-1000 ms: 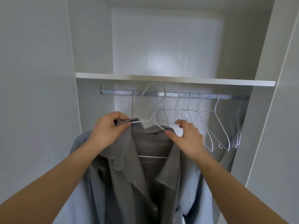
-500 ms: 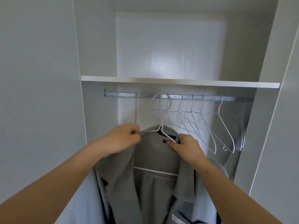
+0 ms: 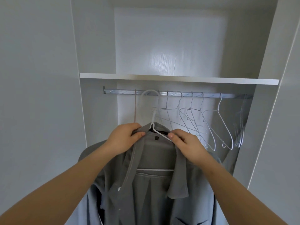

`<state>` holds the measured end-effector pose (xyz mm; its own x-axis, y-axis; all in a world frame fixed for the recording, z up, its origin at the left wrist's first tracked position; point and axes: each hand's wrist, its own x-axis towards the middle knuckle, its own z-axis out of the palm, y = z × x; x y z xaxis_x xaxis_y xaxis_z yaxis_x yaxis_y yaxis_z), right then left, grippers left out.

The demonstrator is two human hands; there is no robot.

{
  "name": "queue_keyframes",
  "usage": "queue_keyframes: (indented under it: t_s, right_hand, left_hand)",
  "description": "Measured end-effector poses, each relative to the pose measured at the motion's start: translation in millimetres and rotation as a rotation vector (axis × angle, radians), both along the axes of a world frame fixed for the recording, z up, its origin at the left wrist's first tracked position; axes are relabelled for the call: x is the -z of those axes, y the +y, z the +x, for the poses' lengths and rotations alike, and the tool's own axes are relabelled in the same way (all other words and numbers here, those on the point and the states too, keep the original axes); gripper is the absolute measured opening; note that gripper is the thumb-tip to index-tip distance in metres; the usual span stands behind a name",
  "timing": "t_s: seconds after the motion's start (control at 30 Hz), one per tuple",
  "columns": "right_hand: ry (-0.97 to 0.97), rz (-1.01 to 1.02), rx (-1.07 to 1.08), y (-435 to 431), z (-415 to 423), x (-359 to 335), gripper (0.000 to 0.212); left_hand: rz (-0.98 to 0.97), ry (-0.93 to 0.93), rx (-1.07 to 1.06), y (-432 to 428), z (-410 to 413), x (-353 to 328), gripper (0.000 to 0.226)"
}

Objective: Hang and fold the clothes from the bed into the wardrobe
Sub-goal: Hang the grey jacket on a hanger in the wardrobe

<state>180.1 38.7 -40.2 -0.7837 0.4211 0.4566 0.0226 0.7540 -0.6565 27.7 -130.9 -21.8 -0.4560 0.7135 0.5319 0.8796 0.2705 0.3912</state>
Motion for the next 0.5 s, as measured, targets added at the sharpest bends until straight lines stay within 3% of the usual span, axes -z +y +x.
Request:
queue_keyframes:
  t_s: [0.17,0.3,0.5]
  right_hand:
    - [-0.221,0.313,0.203,2,4,6,0.041]
    - [-0.185,0.138,0.180,-8,-4,7,0.048]
    - [-0.155,-0.135,0.174,-1,0,7,0.053]
  left_hand:
    - [0.102,0.060,0.022,-2,7,7,0.020]
    - [0.034,0.247,0.089,0,14,9,0.020]
    - [-0.039,0.199,0.034,-10,2,19,0.015]
